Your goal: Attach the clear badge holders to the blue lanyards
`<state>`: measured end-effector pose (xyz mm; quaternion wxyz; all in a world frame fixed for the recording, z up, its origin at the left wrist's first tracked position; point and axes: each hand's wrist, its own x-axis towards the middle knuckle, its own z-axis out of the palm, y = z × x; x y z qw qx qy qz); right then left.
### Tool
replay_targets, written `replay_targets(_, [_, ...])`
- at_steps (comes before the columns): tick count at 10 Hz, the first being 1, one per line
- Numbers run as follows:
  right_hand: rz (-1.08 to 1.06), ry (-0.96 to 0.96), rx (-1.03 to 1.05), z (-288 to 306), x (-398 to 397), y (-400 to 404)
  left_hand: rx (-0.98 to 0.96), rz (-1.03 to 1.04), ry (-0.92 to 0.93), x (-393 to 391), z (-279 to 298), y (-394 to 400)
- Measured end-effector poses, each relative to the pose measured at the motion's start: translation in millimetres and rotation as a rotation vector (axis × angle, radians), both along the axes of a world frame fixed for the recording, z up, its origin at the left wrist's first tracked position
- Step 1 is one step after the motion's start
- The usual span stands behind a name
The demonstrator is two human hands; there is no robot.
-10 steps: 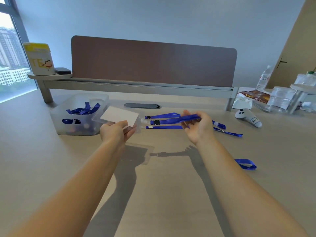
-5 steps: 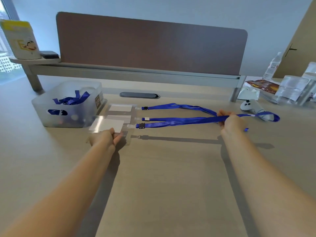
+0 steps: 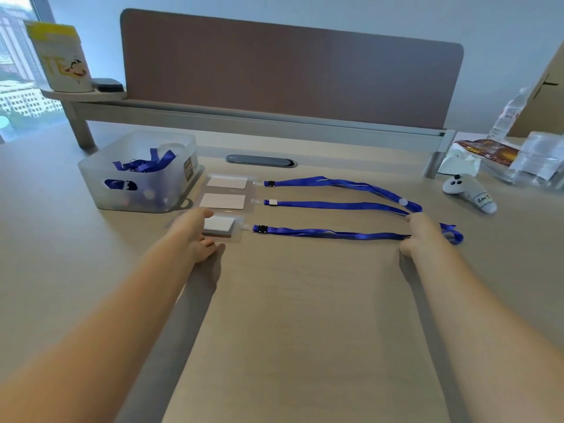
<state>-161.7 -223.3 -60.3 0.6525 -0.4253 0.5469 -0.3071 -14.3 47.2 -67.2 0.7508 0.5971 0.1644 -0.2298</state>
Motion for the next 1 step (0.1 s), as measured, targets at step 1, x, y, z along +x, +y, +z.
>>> replay_targets(1, [0.072,0.071,-0.125,0.2,-11.9,16.8,0.113,-0.043,-0.101,-9.3,1.2,13.2])
